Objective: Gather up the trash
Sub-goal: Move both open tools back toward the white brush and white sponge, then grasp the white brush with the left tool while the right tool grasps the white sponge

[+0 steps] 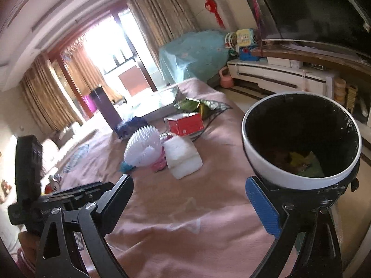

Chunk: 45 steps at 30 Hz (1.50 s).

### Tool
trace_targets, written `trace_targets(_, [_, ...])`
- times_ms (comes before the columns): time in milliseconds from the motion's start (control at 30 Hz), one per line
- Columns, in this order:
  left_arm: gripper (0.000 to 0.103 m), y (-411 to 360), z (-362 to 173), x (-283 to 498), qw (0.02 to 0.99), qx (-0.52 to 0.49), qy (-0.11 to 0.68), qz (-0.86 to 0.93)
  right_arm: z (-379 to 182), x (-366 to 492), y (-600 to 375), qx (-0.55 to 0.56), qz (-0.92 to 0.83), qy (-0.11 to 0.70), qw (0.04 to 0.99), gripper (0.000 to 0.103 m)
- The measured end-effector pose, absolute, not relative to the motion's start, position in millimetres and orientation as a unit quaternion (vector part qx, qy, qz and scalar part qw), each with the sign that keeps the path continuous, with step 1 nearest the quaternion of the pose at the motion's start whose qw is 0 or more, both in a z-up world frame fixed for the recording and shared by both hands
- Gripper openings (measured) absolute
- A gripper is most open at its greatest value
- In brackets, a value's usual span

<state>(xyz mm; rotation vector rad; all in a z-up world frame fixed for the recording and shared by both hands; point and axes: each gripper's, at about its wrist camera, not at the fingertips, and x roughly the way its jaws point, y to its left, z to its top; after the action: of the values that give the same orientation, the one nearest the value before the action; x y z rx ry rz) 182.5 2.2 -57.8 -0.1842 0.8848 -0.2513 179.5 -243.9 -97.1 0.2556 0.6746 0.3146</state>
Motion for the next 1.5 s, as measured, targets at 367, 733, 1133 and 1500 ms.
trace_targets(367, [0.075, 7, -59, 215, 0.897, -0.058, 0.424, -0.109, -102, 201, -224, 0.096, 0.175, 0.353, 0.914, 0.092])
trace_targets(733, [0.073, -5, -71, 251, 0.894, -0.034, 0.432, -0.117, -114, 237, -208, 0.064, 0.189, 0.386, 0.901, 0.076])
trace_targets(1133, [0.011, -11, -81, 257, 0.886, -0.032, 0.439, -0.148, -124, 253, -199, 0.044, 0.193, 0.406, 0.892, 0.050])
trace_targets(1500, [0.010, -7, -62, 214, 0.892, -0.048, 0.421, -0.160, -105, 216, -218, 0.084, 0.205, 0.379, 0.899, 0.049])
